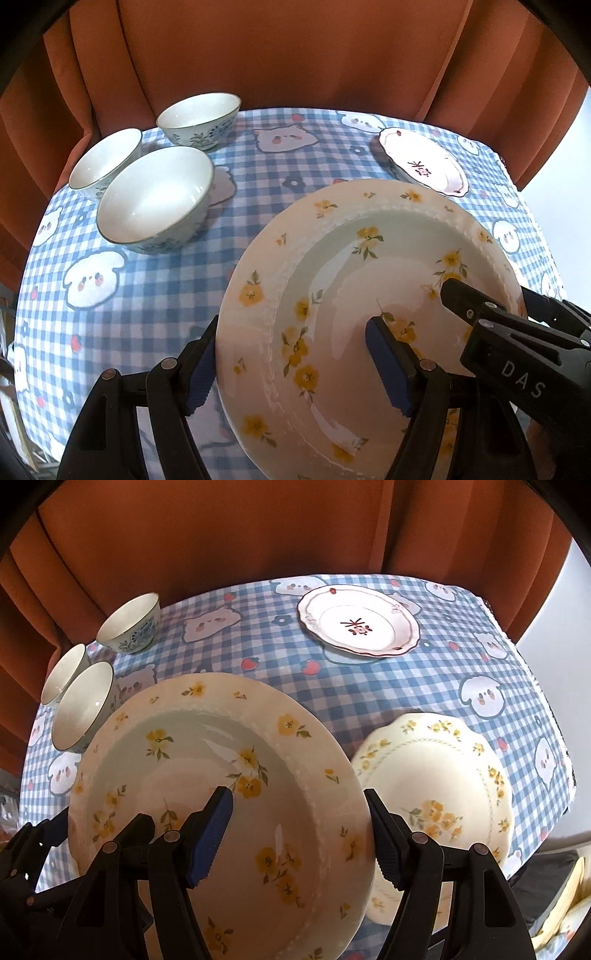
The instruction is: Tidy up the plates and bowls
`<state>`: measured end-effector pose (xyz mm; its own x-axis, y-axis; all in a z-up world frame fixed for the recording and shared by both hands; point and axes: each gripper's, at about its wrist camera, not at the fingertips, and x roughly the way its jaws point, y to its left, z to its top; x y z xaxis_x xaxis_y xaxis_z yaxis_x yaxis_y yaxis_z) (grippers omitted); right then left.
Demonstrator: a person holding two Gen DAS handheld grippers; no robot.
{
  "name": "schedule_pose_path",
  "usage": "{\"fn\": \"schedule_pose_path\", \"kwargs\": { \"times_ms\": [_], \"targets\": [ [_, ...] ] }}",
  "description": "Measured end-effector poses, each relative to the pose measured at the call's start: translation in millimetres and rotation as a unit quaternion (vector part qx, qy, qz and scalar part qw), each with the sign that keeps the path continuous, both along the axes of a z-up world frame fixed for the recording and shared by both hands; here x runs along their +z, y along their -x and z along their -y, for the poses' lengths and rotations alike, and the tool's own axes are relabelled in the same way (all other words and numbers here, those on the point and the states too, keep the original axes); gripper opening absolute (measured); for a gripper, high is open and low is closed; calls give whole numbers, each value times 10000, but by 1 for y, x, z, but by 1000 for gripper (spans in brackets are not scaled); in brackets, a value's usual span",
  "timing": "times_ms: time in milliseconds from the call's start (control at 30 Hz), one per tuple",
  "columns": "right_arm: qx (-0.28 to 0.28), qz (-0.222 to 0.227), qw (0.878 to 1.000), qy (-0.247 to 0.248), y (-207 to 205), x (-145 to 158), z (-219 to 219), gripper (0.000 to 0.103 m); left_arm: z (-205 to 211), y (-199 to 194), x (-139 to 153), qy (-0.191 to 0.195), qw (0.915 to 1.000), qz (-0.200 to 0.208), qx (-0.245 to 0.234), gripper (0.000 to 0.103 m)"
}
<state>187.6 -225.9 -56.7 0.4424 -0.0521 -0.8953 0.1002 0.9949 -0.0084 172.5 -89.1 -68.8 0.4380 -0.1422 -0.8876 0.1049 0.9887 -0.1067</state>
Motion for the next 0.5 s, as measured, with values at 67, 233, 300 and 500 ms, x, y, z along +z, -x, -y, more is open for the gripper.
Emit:
{"fn": "schedule_pose_path", "kwargs": {
  "times_ms": [67, 233, 300, 500],
  "targets": [
    [85, 8, 10000, 27, 1, 0, 9, 74, 14, 3, 0, -12, 10000, -38, 89, 76],
    [290, -16, 9996, -29, 2, 4, 45, 74, 49, 8, 7, -55, 9997, -34, 250, 75],
    [352, -32, 9994, -56, 1, 5, 60, 74, 63, 9, 8, -56, 9995, -25, 317, 75],
    [464, 3, 9989, -79, -2, 8, 105, 74, 104, 7, 12, -97, 9992, 26, 386, 75]
  ]
}}
